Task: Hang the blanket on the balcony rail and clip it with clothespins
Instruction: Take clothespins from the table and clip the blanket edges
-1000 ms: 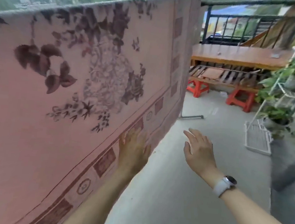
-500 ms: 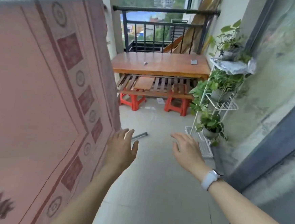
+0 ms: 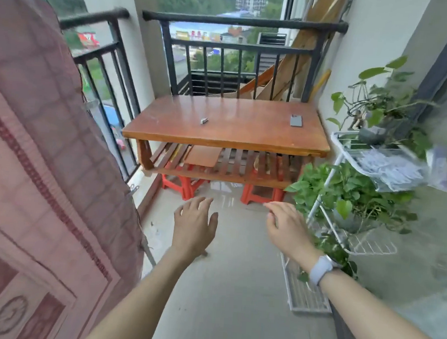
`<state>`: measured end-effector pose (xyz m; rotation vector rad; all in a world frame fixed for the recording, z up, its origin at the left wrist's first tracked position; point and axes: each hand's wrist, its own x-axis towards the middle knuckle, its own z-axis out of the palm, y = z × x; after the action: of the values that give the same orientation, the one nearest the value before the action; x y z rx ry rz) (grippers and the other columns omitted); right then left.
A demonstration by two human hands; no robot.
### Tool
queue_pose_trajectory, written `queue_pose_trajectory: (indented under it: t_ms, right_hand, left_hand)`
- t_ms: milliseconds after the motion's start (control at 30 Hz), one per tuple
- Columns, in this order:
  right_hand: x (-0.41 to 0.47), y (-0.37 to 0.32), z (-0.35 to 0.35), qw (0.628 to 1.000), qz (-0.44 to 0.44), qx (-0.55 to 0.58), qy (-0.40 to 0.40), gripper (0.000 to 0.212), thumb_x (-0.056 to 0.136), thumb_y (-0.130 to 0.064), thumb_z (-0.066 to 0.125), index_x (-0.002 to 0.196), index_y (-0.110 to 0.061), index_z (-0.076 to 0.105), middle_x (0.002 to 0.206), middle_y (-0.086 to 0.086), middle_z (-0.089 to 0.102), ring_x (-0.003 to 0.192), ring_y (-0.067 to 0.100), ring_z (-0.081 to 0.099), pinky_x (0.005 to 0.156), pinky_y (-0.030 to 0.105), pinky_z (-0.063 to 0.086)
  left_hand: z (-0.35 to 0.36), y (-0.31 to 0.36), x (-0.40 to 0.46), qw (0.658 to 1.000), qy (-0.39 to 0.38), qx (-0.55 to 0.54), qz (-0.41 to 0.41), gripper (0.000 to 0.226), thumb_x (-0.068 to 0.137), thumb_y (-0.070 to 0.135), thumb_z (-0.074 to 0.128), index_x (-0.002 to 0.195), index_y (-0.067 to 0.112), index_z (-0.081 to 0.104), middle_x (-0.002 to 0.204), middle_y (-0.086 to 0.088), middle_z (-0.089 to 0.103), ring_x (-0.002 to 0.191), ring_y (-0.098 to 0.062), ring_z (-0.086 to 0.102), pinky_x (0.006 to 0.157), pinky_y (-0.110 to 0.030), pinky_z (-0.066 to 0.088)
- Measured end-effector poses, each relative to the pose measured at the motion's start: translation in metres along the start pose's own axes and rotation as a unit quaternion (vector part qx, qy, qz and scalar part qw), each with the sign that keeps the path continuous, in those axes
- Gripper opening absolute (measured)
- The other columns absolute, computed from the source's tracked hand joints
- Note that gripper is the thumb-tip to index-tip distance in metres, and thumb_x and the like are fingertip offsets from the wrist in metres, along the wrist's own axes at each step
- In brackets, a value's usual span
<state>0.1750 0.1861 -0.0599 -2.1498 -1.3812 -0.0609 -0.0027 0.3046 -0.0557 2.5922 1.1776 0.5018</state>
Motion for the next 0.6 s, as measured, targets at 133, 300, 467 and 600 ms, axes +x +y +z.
queue_pose_trajectory:
  t_ms: [133,300,467,600]
  right_hand:
    - [0.099,0.019,0.042,0.998,-0.016,0.02,-0.057,0.027,0.086,-0.009,0.049,0.11,-0.009,0.061,0.116,0.01,0.062,0.11,0.028,0.052,0.095,0.037,0.039]
    - [0.214,0.037,0.11,0.991,-0.033,0.039,-0.12,0.03,0.089,-0.011,0.044,0.117,-0.013,0.057,0.123,0.006,0.057,0.113,0.026,0.05,0.094,0.035,0.038]
    - [0.362,0.045,0.176,0.982,-0.042,0.047,-0.177,0.032,0.09,-0.009,0.041,0.118,-0.011,0.056,0.125,0.007,0.056,0.117,0.026,0.048,0.099,0.036,0.037]
    - [0.459,0.053,0.219,0.973,-0.019,0.042,-0.226,0.033,0.09,-0.01,0.04,0.12,-0.012,0.054,0.125,0.009,0.055,0.118,0.028,0.047,0.099,0.037,0.038]
  left_hand:
    - [0.011,-0.032,0.077,0.999,0.011,0.0,-0.052,0.041,0.09,0.026,0.046,0.13,0.017,0.044,0.133,-0.003,0.048,0.124,-0.024,0.04,0.102,-0.038,0.028]
    - [0.05,-0.086,0.176,0.994,-0.014,-0.005,-0.104,0.042,0.091,0.025,0.046,0.131,0.013,0.044,0.134,-0.006,0.048,0.125,-0.025,0.041,0.102,-0.04,0.035]
    - [0.085,-0.138,0.308,0.99,-0.018,-0.022,-0.14,0.04,0.09,0.025,0.047,0.128,0.013,0.045,0.13,-0.007,0.051,0.119,-0.028,0.046,0.095,-0.038,0.038]
    - [0.099,-0.175,0.403,0.986,-0.013,-0.042,-0.158,0.039,0.09,0.026,0.046,0.128,0.014,0.045,0.13,-0.006,0.049,0.121,-0.025,0.043,0.096,-0.039,0.037]
